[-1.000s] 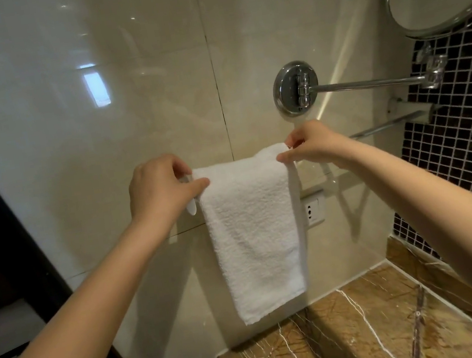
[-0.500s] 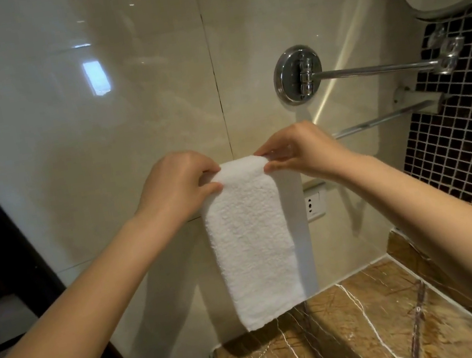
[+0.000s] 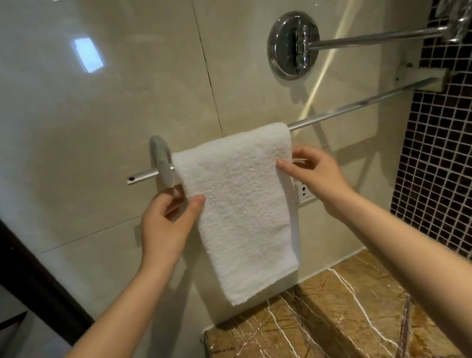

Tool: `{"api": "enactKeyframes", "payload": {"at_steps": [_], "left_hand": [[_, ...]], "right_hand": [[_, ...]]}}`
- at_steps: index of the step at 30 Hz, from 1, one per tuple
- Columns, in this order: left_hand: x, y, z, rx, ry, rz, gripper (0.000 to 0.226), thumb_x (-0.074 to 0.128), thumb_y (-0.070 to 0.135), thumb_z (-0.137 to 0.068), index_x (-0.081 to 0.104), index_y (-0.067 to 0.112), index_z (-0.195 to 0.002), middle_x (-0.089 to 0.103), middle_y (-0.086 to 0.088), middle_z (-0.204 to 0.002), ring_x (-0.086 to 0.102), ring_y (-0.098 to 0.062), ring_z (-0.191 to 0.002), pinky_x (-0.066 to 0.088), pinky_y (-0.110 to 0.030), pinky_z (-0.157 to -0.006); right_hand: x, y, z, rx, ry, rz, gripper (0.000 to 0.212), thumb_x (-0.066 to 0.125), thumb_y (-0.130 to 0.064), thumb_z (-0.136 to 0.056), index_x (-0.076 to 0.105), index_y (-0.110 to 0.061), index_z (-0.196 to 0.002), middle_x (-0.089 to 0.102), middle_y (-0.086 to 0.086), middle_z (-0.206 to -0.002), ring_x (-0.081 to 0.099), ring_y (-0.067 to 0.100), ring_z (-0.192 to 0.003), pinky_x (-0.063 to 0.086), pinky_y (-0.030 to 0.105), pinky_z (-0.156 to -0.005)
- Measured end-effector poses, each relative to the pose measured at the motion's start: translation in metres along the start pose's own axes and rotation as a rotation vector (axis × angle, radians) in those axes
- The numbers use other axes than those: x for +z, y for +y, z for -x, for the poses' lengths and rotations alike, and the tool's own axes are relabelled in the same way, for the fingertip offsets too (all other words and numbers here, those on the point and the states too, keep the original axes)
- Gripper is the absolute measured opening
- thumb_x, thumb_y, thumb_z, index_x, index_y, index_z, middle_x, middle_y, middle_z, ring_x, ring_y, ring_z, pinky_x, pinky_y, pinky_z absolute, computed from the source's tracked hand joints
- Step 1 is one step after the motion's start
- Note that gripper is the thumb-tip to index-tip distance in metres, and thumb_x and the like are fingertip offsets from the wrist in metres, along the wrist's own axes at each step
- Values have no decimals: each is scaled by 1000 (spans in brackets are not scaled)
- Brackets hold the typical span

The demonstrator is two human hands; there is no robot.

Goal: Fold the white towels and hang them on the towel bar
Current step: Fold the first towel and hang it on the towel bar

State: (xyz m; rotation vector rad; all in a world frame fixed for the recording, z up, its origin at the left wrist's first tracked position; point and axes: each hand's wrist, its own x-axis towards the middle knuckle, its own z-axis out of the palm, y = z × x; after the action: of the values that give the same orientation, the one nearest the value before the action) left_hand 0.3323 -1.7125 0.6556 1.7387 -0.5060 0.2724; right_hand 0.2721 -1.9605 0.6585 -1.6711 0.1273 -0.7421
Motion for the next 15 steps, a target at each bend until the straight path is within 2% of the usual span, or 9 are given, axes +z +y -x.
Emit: {"api": "enactKeyframes", "payload": {"at_steps": [2, 5, 6, 8, 9, 11, 13, 15], "left_hand": [[6, 0, -2, 8, -48, 56, 4, 70, 24, -81, 69, 27, -83, 73, 11, -85, 68, -9, -85, 55, -27, -80], [10, -2, -6, -5, -38, 80, 10, 69, 20, -83, 69, 18, -73, 72, 10, -73, 65, -7, -71, 53, -28, -68], [10, -3, -8, -17, -16, 93, 13, 70, 19, -83, 69, 11, -72, 72, 4, -72, 64, -10, -69, 52, -32, -68], [11, -7, -9, -16, 23, 110, 26, 72, 20, -80, 66, -5, -74, 70, -21, -78, 61, -19, -70, 51, -39, -70], [12, -8, -10, -9, 37, 110, 32, 73, 21, -79, 64, -10, -75, 67, -29, -81, 59, -21, -70, 50, -39, -69], [14, -10, -9, 1, 61, 112, 37, 74, 23, -78, 62, -12, -76, 64, -33, -82, 57, -22, -68, 49, -39, -68], [16, -13, -7, 11, 86, 129, 38, 74, 24, -78, 62, -12, -76, 63, -34, -82, 56, -21, -68, 48, -39, -68], [19, -15, -4, 23, 104, 134, 32, 74, 24, -78, 64, -7, -75, 67, -26, -78, 57, -17, -67, 47, -33, -65]], "right_hand": [[1, -1, -6, 5, -95, -45, 6, 70, -17, -84, 70, -21, -90, 74, -11, -82, 68, 1, -76, 50, 14, -66], [4, -2, -11, -11, -174, -28, 8, 67, -16, -87, 70, -20, -82, 73, -14, -73, 67, -1, -68, 48, 12, -60], [5, -2, -13, -9, -171, -32, 10, 67, -15, -87, 70, -19, -79, 72, -14, -69, 65, -2, -65, 48, 11, -58], [6, 0, -14, -8, -138, -43, 11, 69, -13, -85, 71, -18, -75, 71, -13, -66, 64, -2, -62, 47, 12, -56], [6, 1, -14, -11, -124, -50, 11, 70, -13, -84, 71, -18, -74, 71, -12, -66, 65, -1, -62, 48, 13, -56], [7, 3, -13, -16, -108, -65, 11, 71, -12, -83, 72, -19, -75, 73, -11, -69, 67, 2, -65, 51, 16, -59], [7, 6, -11, -12, -95, -86, 9, 71, -12, -83, 73, -19, -78, 74, -8, -74, 69, 7, -71, 55, 21, -65], [7, 9, -8, 5, -80, -126, 4, 72, -14, -82, 75, -17, -81, 75, -2, -80, 70, 13, -77, 56, 29, -72]]}}
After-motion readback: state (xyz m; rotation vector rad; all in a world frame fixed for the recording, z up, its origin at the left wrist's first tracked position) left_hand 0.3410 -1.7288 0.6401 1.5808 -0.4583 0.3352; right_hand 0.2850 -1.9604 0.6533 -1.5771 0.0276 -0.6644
